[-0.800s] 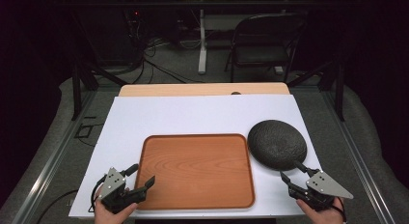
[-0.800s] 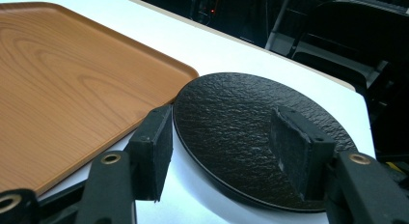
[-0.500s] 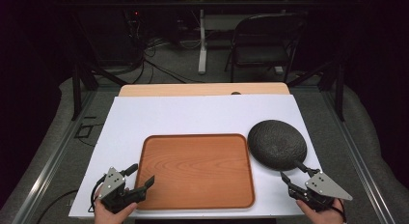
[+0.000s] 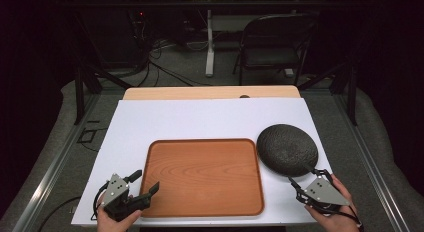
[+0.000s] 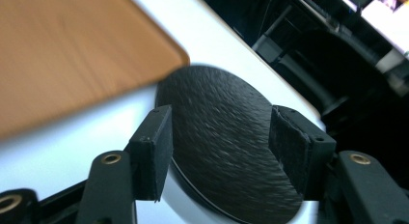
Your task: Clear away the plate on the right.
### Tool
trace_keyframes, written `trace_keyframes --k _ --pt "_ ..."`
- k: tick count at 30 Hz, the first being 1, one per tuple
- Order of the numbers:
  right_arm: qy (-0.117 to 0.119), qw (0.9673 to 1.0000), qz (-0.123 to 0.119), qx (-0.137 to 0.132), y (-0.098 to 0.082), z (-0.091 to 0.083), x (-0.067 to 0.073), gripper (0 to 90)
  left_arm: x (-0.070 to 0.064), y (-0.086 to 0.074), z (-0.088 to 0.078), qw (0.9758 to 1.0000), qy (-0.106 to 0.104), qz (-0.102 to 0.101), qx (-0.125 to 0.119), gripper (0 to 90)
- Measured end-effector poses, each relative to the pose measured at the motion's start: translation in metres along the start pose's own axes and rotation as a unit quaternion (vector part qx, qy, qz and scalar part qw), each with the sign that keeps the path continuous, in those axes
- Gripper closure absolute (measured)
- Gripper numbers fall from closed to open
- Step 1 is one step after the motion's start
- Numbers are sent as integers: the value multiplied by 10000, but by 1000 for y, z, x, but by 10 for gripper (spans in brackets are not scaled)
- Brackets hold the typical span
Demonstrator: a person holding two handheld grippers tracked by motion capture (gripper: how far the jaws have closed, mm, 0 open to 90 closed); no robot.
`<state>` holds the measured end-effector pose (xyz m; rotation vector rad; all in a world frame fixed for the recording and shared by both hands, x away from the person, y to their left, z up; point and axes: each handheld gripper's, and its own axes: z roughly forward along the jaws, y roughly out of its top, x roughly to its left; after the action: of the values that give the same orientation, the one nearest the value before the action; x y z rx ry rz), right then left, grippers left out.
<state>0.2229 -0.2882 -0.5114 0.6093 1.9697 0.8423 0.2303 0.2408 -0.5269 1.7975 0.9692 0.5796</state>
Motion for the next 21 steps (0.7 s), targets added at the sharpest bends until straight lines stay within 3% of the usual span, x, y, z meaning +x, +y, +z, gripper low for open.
trace_keyframes --k 1,2,3,5,8,9,10,11,14,21 --pt "-24 9993 -340 125 1 1 2 408 0 0 0 10000 5 -17 -9 260" --pt "-24 9993 -340 125 1 1 2 408 0 0 0 10000 5 -17 -9 260" --pt "42 9978 -624 241 1 2 3 397 0 0 0 10000 13 -17 -4 260" --pt "58 9972 -700 267 1 3 4 386 0 0 0 10000 26 -17 0 260" --pt "79 9933 -1080 405 0 5 3 390 1 -1 0 10000 34 -22 9 260" --pt "79 9933 -1080 405 0 5 3 390 1 -1 0 10000 34 -22 9 260" --pt "62 9919 -1187 439 -1 6 2 399 1 -1 0 10000 38 -26 11 260" --pt "-4 9880 -1437 572 -3 6 2 429 1 -1 0 10000 44 -44 17 260" --pt "-129 9821 -1757 671 -6 5 3 444 1 -1 -1 10000 57 -57 19 260" --pt "-280 9775 -1947 766 -15 3 3 447 2 -1 0 9999 45 -92 1 260"
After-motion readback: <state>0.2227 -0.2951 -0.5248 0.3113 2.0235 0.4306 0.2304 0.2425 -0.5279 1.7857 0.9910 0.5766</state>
